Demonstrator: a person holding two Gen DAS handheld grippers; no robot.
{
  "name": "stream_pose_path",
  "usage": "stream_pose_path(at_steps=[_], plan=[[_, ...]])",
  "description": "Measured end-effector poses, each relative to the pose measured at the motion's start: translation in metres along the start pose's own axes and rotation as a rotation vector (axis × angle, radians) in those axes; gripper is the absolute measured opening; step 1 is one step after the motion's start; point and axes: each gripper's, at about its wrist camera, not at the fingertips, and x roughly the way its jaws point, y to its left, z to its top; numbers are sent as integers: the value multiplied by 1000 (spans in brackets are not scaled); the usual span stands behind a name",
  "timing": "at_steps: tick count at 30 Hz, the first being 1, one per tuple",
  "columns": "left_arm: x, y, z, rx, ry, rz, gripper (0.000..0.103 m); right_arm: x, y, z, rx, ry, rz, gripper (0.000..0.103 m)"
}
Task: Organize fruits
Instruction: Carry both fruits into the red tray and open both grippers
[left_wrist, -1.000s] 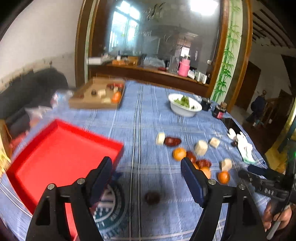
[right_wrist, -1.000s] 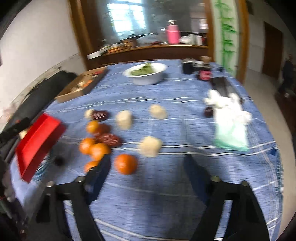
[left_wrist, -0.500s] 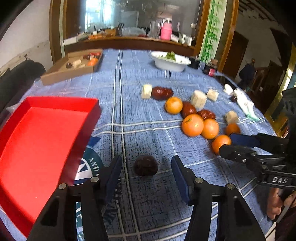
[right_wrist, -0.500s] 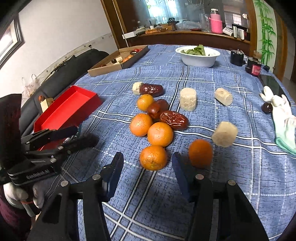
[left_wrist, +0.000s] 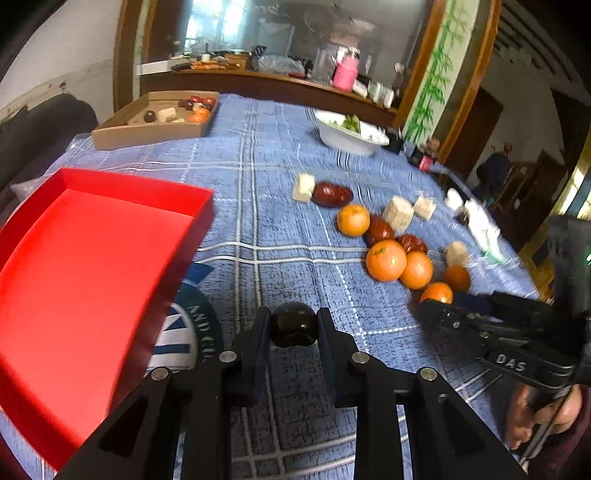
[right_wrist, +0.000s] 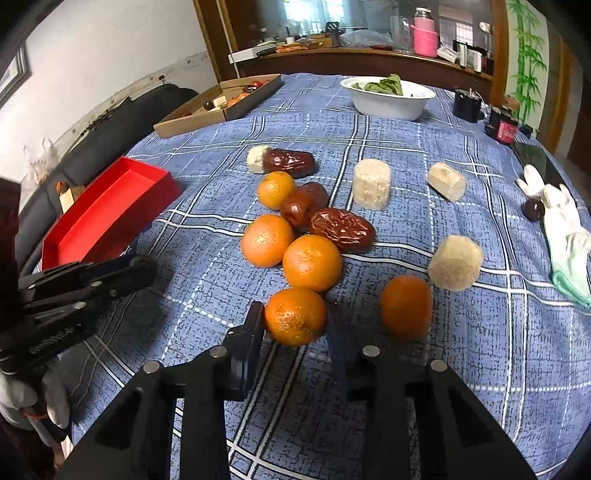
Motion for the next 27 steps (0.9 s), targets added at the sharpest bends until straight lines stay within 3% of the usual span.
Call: stream_pose_path(at_steps=[5,13,19,24,27], plan=[[-38,30,4,-83,-81,-12,25,-20,7,-2,0,-46,20,31],[-66,121,-1,-271,-145,185,25,-31,77,20,-91,-63,184,32],[-69,163,-7,-366,-139,267,25,-7,160,46,-184,-12,341,32],[-77,184,-15,-428,-160,253,26,30,215,58,-250,57,367,32],[-87,191,-20,-450,-179,237,28,53,236,63,-271,87,339,32]])
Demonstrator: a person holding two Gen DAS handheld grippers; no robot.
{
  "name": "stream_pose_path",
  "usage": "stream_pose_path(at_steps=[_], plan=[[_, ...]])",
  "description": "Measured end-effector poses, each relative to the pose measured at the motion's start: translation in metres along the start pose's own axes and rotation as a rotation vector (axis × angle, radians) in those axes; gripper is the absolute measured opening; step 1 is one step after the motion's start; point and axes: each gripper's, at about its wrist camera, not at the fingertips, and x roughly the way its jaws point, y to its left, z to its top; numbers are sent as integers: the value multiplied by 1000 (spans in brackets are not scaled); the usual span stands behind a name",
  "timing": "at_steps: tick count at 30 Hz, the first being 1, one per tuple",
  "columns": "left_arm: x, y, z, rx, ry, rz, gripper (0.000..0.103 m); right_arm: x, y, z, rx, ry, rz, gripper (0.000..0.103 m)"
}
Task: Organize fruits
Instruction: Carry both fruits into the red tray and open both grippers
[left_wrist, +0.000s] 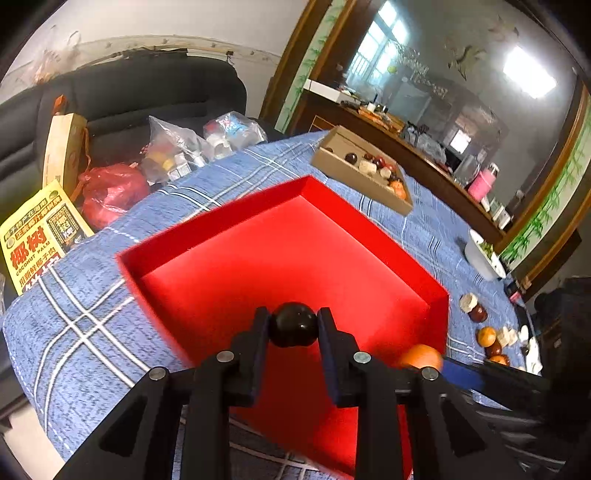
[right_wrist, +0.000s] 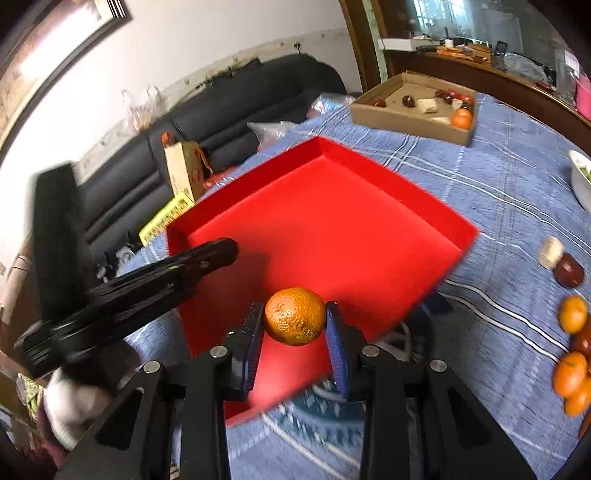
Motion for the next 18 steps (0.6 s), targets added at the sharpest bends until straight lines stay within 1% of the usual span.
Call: stream_pose_path(at_steps=[2,3,4,5,6,8,10,11,13,15,18], plan=[[-4,3,1,-12,1,-14,28,9,2,5,6,8,-14,34],[-6,5,1,-15,0,-21,29,14,3,8,11,15,-23,38],[-8,6,2,-18,-4,-27,31,16,4,9,14,17,-25,48],[-9,7,3,-22,-9,-32,33,14,4,8,20,9,-23,50],[-12,8,3,-27,-17,-36,36,9,3,9,27,-10,-24,50],[-17,9,5,-31,-34,-43,36,-3,0,7,40,-40,-32,51],[-24,7,6,-26,-59,-50,36,-17,-4,4,57,-79,-76,51],[-27,6,7,-21,-68,-51,37,-28,-8,-2,80,-104,-141,54],[-31,1,7,-10,-88,-53,41,-38,-14,-10,120,-124,-218,55],[-34,-3,6,-4,-92,-63,44,-38,-17,-19,157,-108,-230,55],[-38,-6,4,11,-89,-67,44,-20,-17,-25,190,-27,-201,55]])
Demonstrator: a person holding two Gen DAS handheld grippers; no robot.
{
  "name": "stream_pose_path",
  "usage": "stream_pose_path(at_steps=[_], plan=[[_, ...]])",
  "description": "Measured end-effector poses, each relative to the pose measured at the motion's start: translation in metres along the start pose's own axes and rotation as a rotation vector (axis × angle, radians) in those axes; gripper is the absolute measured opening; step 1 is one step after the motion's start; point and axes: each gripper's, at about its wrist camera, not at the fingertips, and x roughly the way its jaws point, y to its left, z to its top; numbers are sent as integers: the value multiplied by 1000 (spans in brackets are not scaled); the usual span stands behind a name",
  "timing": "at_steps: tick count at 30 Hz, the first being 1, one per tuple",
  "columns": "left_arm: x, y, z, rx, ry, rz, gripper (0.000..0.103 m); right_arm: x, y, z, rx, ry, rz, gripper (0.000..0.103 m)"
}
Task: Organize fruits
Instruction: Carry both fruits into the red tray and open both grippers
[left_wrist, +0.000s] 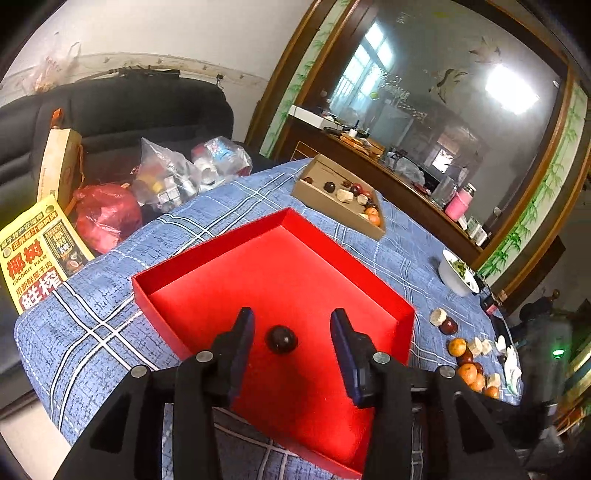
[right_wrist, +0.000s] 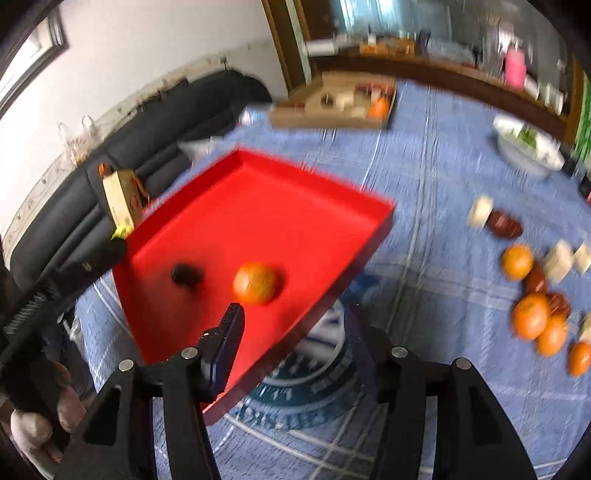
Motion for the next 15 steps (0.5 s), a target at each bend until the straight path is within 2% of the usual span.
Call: stream_pose_path(at_steps=[3,4,6,8,10,15], plan=[[-7,1,-1,-3,-8,11,44,16,7,-7,-19,55,7,54],[-9,2,-2,-5,-10,14,44,18,7,-8,-33,60,-1,45],[-11,2,-3,-4,-10,20,44,20,7,-8,-62,72,0,43],[-13,0,-5,-2,-8,19,44,20,5,-6,-83,68,-19,32],[-14,-2,-5,2,-7,16,44,17,5,-5,-123,58,-71,30],[-19,-12,-8,22,-8,16,46,14,-10,-1,-118,71,-100,30]])
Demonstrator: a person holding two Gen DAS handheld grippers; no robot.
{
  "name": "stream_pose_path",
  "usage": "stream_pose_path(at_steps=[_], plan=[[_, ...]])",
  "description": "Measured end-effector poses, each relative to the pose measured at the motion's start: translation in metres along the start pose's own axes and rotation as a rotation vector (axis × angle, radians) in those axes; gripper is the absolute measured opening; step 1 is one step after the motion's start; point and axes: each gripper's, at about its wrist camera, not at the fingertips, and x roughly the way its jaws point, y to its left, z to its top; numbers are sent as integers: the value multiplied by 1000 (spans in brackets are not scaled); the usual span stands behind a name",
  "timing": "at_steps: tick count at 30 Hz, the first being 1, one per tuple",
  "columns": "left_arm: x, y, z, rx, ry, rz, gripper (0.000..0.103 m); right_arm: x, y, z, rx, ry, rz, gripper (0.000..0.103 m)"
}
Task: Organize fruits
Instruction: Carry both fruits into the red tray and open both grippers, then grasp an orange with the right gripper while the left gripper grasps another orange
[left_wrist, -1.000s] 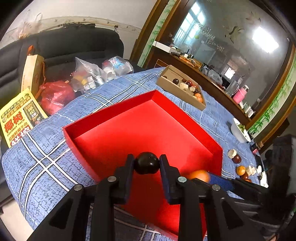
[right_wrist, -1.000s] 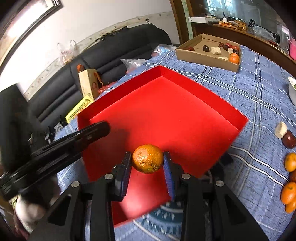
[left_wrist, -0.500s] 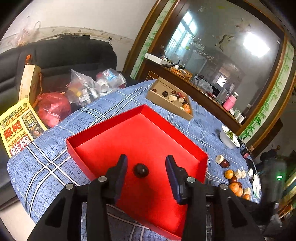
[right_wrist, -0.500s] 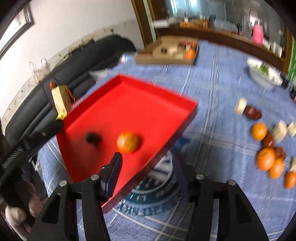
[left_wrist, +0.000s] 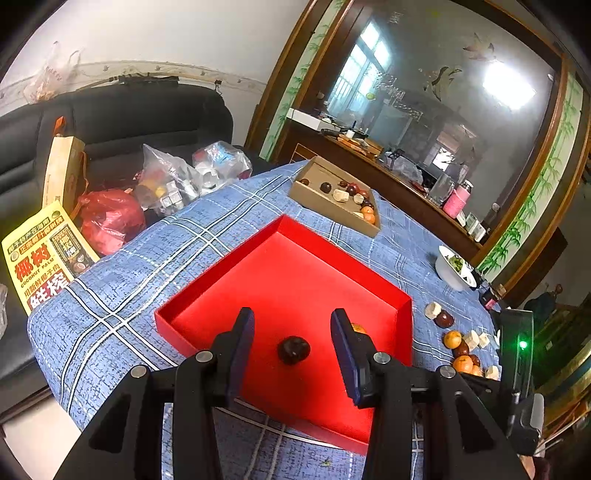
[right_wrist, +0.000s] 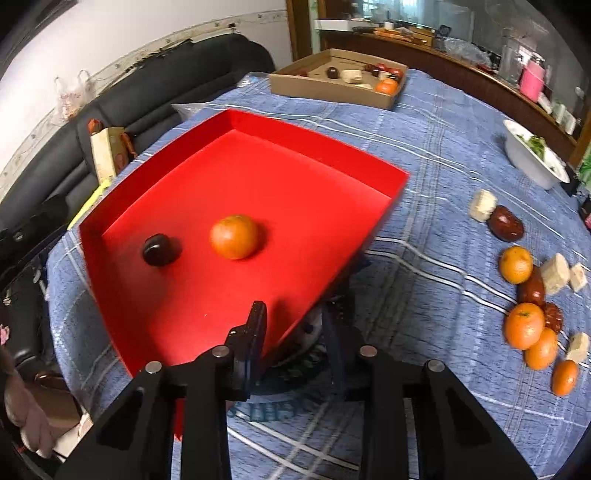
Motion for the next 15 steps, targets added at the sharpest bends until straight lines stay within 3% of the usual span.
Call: stream_pose_path(at_steps=[5,9,11,15], plan=[[-9,-14,-2,37,-5,-1,52,-4,-13,-3,1,-16,18,33],[-16,-31,-3,71,-14,-9,62,-47,-44,-9,78,-143,112,43],[-16,-43,-6,98,-15,-24,68,-72,-69,-17,110,-213,72,54],[-1,-72,-16,159,31,-75,70,-109,-145,-48,225,-290,-69,55]])
